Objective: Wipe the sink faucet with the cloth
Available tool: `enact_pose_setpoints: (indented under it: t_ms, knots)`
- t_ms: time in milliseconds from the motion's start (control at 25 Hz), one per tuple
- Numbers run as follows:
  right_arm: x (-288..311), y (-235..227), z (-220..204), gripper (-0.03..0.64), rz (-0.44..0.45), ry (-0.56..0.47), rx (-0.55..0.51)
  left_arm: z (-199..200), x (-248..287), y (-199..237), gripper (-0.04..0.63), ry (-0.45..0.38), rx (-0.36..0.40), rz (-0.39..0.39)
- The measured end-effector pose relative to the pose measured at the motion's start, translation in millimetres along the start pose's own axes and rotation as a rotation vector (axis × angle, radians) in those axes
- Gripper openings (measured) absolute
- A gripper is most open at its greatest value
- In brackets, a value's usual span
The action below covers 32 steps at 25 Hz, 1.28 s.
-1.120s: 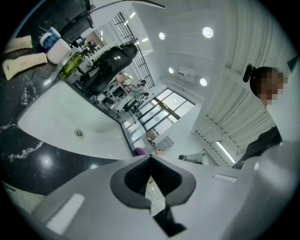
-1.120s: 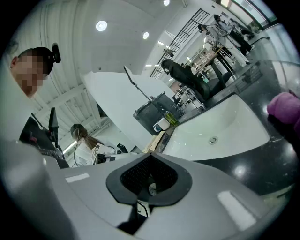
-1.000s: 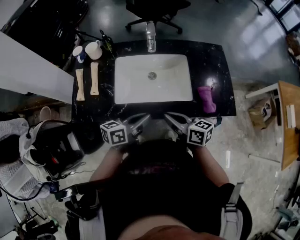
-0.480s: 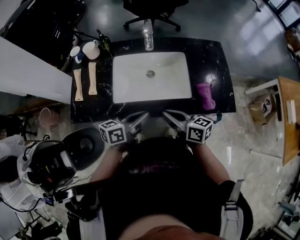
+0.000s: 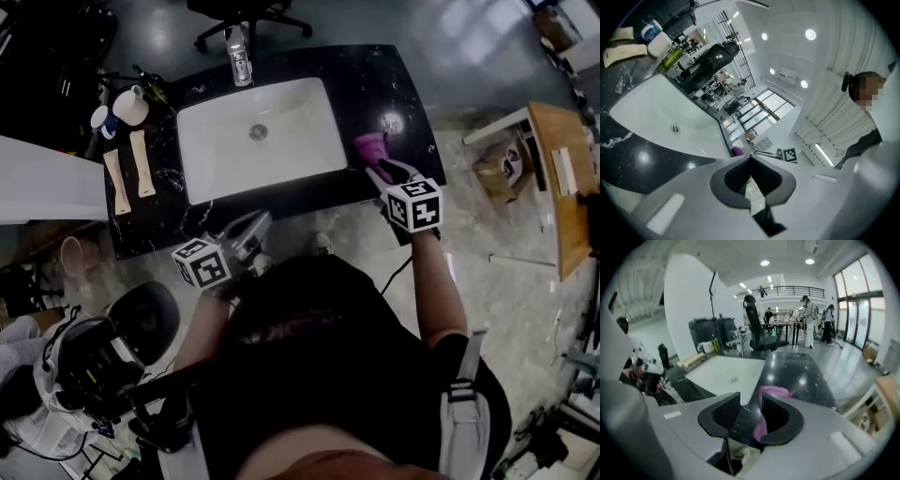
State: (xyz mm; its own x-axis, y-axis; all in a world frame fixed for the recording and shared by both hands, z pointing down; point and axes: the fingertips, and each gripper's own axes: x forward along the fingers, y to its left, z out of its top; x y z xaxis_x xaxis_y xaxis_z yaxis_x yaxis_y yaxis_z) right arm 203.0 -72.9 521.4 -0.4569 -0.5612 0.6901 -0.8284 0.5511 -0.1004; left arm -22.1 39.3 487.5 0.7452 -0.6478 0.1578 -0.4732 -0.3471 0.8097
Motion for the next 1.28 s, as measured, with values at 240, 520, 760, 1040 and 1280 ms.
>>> enact_pose_setpoints:
  t_ms: [240,520,760,1040,1280]
  knots:
    - [37,-51,-39,0.196,-0.079,0.261,-0.096,0,10,-3,0.0,-0.029,-0.017,0.012]
    - [58,-58,-63,0.148,-0.058,0.333,-0.113,-13,12,-5,0.0,-0.061,-0.015,0.068]
    - [49,-51,-46,0.107,-0.044,0.221,-0.091,-6,-16,9,0.0,-0.1,-0.043,0.093]
    - [21,16,72,0.104,0.018,-0.165,-0.109,14,-60,23,0.0,-0.065,-0.015,0.081]
    - [27,86,181,0.104,0.136,-0.326,-0.26,25,-96,40,0.0,-0.096,-0.018,0.069]
